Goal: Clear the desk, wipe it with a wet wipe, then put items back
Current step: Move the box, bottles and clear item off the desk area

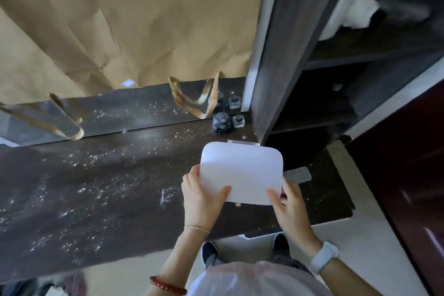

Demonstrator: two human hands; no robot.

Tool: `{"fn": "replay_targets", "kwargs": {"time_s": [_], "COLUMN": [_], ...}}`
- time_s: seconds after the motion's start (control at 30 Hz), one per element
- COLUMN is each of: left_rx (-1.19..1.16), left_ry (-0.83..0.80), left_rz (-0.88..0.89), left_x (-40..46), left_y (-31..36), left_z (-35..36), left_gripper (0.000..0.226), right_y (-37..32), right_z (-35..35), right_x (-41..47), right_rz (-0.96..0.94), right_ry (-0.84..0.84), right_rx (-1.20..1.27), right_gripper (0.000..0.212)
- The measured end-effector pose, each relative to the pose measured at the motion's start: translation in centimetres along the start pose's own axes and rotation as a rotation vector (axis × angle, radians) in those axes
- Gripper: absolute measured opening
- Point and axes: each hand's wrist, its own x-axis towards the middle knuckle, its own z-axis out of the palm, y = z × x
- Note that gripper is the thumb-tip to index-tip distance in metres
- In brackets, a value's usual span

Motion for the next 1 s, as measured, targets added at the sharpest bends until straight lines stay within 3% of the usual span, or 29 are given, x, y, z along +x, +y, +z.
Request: {"fn": "replay_targets", "kwargs": {"time_s": [0.17,0.43,0.73,0.87,1.0], "left_rx": [-0.004,-0.1,0.024,0.037,0.047], "left_ry": [-0.058,0.016,0.015,0.044,0.069], "left_rz": [0.045,0.058,0.0,0.032,0.009], "left_x": [-2.1,-0.8,3.8,4.6,5.8], "left_y": [5.5,14.7,17.3,17.2,17.8], "left_z": [7.8,16.7,19.5,20.0,20.3], "left_gripper": [0.076,0.077,0.085,0.084,0.084], "right_y": [5.2,7.5,7.2,7.3,6.7], "right_z": [-8.2,-18.0,-18.3,-18.1,-17.8], "right_x": [1.0,10.5,17.5,18.1,19.2], "right_rz": [0.049,-0.075,-0.065,-0.076,-0.094], "right_ry": [0.047,0.166,0.095,0.031,0.026], "right_rx": [0.017,-0.079,-0.043,-0.026,-0.052], "right_gripper": [0.046,0.041,0.039,0.058,0.063]}}
